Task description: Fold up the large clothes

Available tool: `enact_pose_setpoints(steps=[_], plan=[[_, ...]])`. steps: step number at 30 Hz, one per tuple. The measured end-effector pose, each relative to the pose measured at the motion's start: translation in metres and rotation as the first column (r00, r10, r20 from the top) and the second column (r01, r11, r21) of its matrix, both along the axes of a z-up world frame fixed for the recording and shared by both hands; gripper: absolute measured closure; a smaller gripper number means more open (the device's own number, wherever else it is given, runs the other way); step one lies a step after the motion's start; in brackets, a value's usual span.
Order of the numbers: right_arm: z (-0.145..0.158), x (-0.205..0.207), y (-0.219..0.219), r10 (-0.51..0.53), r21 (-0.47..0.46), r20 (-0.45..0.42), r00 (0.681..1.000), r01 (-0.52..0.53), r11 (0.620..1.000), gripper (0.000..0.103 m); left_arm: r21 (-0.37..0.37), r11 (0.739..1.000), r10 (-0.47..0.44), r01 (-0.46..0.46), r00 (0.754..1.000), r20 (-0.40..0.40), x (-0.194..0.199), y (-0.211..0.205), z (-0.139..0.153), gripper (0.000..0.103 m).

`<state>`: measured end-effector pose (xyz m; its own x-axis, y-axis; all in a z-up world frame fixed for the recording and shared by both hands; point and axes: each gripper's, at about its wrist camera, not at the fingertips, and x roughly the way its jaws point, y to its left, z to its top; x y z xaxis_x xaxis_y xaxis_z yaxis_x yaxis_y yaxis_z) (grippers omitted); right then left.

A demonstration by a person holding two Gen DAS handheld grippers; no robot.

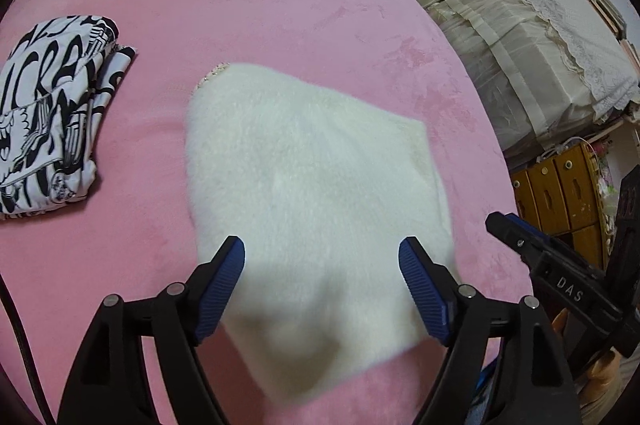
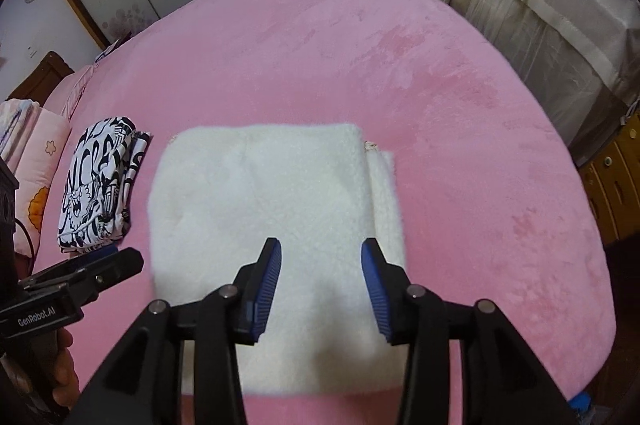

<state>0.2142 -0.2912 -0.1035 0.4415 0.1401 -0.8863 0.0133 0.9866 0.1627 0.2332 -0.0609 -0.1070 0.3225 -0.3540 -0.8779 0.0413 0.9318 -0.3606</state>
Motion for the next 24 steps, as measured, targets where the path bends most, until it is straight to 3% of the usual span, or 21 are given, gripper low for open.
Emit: enact_pose_setpoints(steps=[2, 4, 6, 13, 17, 21, 24], plan=[[0.016, -0.008, 0.002, -0.016, -0.009, 0.003, 1.0, 0.016, 1.0, 0.06, 0.0, 1.0, -0.021, 0.021, 1.0, -0.004, -0.009, 0.005, 0.012, 0.019], [0.031, -0.018, 0.004, -0.029, -0.017, 0.012, 1.0, 0.029, 0.999, 0.052, -0.005, 0.999, -0.053, 0.053, 0.999, -0.001, -0.019, 0.009, 0.024, 0.017], [0.042, -0.024, 0.006, -0.036, -0.026, 0.019, 0.999, 0.037, 0.999, 0.034, -0.017, 0.996, -0.085, 0.085, 0.996, -0.006, -0.028, 0.013, 0.032, 0.017], [0.06, -0.04, 0.005, -0.003, -0.069, 0.025, 1.0, 0.005, 0.998, 0.021, -0.095, 0.994, -0.066, 0.059, 0.995, -0.07, -0.04, 0.03, 0.031, 0.017], [0.042, -0.036, -0.009, 0.017, -0.012, -0.038, 0.999, -0.018, 1.0, 0.021, -0.115, 0.993, -0.009, -0.002, 0.996, -0.091, -0.04, 0.037, 0.017, 0.017], [-0.001, -0.022, -0.027, 0.058, 0.054, -0.143, 0.988, -0.05, 0.997, 0.021, -0.1, 0.99, 0.076, -0.095, 0.981, -0.177, -0.034, 0.042, -0.02, 0.017], [-0.032, -0.008, -0.043, 0.086, 0.116, -0.194, 0.977, -0.064, 0.991, 0.021, -0.163, 0.978, 0.089, -0.13, 0.968, -0.236, -0.028, 0.043, -0.053, 0.017]])
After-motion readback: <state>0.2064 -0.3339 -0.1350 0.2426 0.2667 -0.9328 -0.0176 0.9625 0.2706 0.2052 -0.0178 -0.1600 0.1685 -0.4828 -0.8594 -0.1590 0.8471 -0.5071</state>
